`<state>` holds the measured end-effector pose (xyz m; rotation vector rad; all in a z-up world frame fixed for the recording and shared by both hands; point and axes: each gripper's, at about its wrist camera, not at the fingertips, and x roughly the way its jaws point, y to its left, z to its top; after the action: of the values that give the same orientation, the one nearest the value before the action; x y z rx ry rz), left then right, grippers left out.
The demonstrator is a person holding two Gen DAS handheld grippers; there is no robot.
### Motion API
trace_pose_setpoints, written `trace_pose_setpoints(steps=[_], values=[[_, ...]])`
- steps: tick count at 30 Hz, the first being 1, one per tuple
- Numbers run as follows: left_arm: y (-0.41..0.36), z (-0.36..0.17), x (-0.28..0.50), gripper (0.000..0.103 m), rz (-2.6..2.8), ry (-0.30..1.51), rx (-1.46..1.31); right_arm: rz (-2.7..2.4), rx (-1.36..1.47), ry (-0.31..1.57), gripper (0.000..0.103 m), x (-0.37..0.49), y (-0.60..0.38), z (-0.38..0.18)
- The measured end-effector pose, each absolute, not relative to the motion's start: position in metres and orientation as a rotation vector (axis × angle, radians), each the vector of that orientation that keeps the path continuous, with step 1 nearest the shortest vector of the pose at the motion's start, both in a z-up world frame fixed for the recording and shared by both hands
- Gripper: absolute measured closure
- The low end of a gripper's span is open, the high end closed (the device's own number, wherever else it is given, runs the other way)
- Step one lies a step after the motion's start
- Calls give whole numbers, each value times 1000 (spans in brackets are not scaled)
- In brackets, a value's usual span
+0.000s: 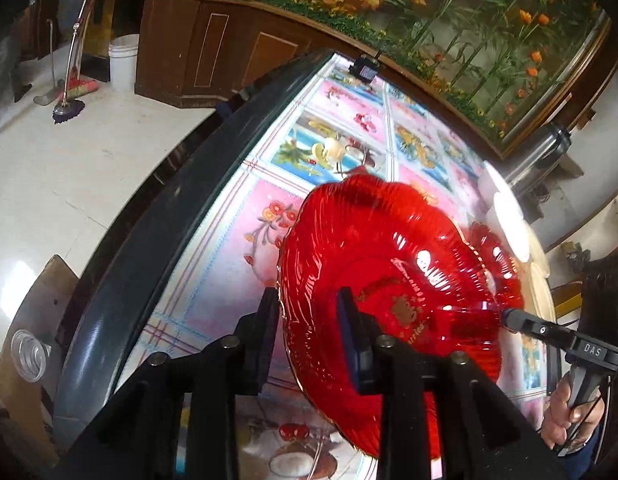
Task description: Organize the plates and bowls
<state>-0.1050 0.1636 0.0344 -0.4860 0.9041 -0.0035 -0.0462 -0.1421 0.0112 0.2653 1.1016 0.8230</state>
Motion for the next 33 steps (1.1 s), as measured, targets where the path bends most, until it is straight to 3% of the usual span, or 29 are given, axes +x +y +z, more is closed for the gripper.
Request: trace_pose_setpoints(steps=[3, 10, 27, 33], values=[[169, 43, -115, 65, 9, 874, -496, 789, 267, 1046, 86, -46, -164, 23], [150, 72, -131, 65, -19, 813, -449, 648, 270, 1076, 87, -22, -208, 8], [-5, 88, -90, 61, -336, 910, -251, 666, 157, 1185, 87, -90, -265, -5], [-60, 70, -75, 61, -407, 976, -191, 575, 141, 1013, 87, -136, -325, 27]])
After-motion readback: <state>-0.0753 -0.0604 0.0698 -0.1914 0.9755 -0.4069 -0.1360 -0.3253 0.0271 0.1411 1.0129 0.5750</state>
